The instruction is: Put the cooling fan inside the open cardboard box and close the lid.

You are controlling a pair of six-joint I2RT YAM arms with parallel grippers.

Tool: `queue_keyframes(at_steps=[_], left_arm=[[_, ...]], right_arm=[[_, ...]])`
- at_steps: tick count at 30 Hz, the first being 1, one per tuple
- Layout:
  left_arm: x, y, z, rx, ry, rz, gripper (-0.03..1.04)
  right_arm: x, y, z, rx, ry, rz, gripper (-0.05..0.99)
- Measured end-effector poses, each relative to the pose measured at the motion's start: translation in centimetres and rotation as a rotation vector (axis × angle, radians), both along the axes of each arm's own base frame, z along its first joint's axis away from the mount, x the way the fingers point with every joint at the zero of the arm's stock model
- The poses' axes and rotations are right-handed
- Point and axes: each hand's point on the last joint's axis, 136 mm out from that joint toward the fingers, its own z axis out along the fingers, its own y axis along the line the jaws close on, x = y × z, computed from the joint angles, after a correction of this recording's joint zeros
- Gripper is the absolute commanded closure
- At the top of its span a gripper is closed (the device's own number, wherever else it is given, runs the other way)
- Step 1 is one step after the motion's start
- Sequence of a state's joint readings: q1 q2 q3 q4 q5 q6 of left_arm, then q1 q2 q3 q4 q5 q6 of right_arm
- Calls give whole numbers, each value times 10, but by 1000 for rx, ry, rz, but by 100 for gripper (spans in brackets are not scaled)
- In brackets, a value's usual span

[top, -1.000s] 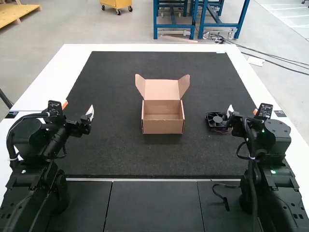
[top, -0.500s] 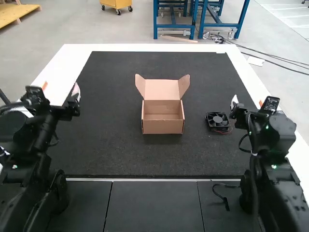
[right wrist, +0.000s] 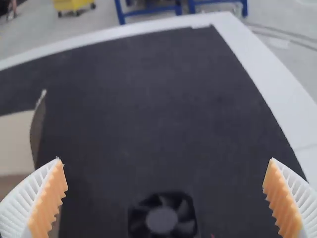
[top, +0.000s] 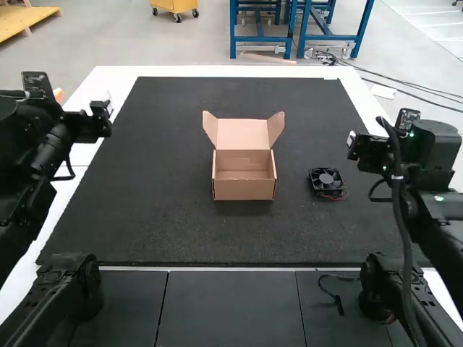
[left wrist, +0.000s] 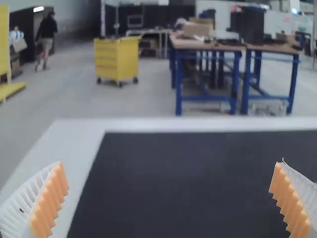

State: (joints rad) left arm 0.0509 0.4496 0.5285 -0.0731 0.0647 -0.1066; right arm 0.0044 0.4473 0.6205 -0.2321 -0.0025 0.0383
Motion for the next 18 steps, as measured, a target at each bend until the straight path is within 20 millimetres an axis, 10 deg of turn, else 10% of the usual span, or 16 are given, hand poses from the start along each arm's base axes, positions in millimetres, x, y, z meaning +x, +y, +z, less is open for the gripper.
queue_keyframes(at_steps=[12,18], left_arm=[[28,-36,-94,-27,381,-147,5],[43,-77,-69,-4,388,-276,5]], right_arm=[[12,-9,25,16,138,-41,3],[34,-20,3,38,369,-95,2]])
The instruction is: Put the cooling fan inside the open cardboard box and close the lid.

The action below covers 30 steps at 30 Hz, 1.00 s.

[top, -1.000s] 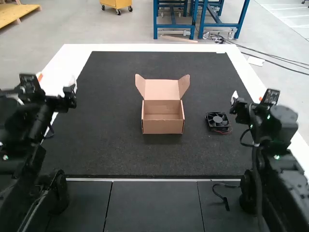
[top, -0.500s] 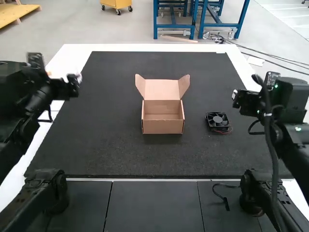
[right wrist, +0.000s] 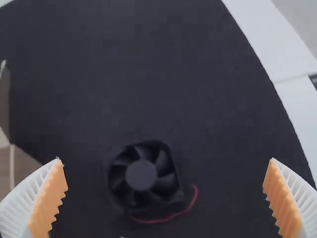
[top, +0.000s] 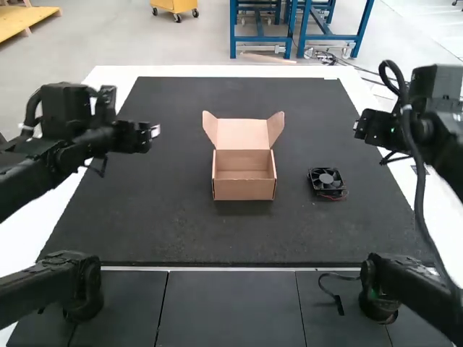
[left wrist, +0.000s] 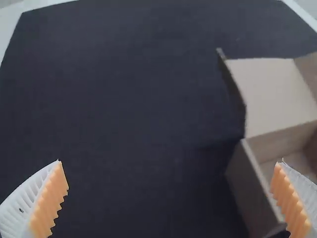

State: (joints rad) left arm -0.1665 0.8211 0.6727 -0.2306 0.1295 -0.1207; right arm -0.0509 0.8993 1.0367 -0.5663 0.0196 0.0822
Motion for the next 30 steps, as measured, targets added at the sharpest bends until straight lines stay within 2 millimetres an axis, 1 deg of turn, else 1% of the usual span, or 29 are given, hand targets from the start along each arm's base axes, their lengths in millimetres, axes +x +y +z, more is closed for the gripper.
queue_keyframes(at_steps=[3,5,8,13,17,23,30], left_arm=[[-2,-27,11,-4,-15,-84,5],[-4,-40,14,-5,-14,-126,5],[-7,-53,16,-3,-2,-168,5],[-13,-72,19,14,33,-229,5],[-18,-84,25,25,55,-269,5],[-33,-103,32,32,67,-343,5],[-40,-105,23,63,99,-365,5]], right_arm=[[8,-3,-7,-7,85,-4,3],[12,-4,-10,-20,133,8,3],[16,-4,-15,-41,210,35,3],[18,-1,-37,-60,342,94,3],[18,0,-56,-73,418,136,3],[22,1,-81,-86,500,177,3],[31,0,-105,-106,560,219,3]])
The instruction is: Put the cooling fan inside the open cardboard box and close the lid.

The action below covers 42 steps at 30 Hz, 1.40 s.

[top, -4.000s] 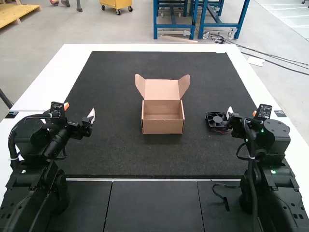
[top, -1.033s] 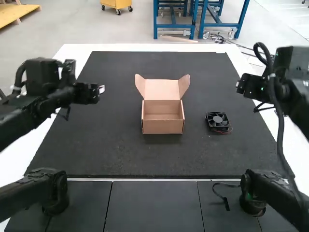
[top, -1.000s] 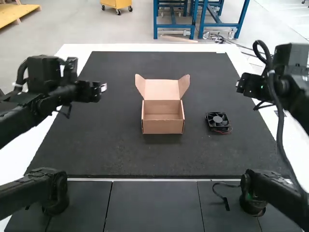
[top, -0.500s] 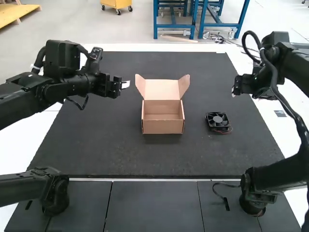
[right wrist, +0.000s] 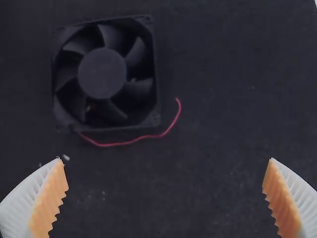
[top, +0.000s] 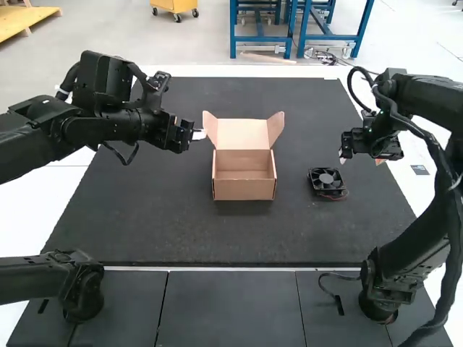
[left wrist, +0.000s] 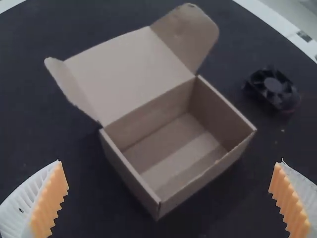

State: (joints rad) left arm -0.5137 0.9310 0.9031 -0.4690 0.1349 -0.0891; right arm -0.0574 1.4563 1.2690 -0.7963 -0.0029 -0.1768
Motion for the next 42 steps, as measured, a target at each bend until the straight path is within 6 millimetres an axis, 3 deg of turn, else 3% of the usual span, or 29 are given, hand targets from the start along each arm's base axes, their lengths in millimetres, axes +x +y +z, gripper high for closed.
queue_keyframes(at_steps=[10,24,42], left_arm=[[-2,3,-17,28,30,4,5],[-1,4,-17,27,28,10,5],[3,9,-16,31,25,25,5]], right_arm=[[21,-7,-30,-11,27,21,3],[39,-11,-67,-8,56,-35,3],[53,-21,-94,-54,62,-57,3]])
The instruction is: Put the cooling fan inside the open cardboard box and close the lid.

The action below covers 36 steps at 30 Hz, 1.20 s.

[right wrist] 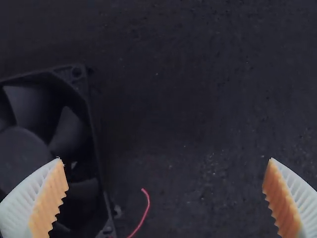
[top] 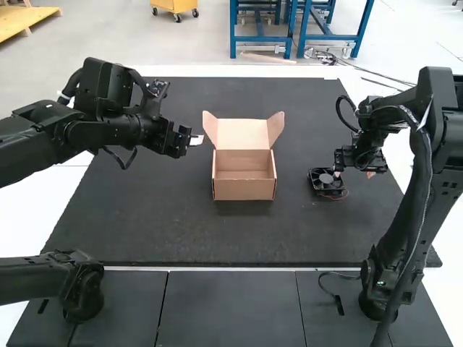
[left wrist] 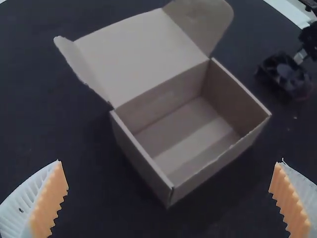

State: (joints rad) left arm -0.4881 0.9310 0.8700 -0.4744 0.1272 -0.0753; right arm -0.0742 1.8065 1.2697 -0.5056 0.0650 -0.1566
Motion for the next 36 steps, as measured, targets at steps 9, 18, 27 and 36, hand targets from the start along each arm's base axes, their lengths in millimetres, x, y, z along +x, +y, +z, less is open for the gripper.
queue_keyframes(at_steps=[9,18,27,36], left_arm=[[0,0,0,0,1,0,5],[-1,1,-2,4,8,0,5],[0,3,-2,5,10,9,5],[1,6,-4,8,15,19,5]], right_arm=[[0,-2,-16,-9,30,-4,3],[7,-2,-24,-7,50,-3,28],[6,6,-29,41,68,5,61],[6,20,-33,116,89,19,95]])
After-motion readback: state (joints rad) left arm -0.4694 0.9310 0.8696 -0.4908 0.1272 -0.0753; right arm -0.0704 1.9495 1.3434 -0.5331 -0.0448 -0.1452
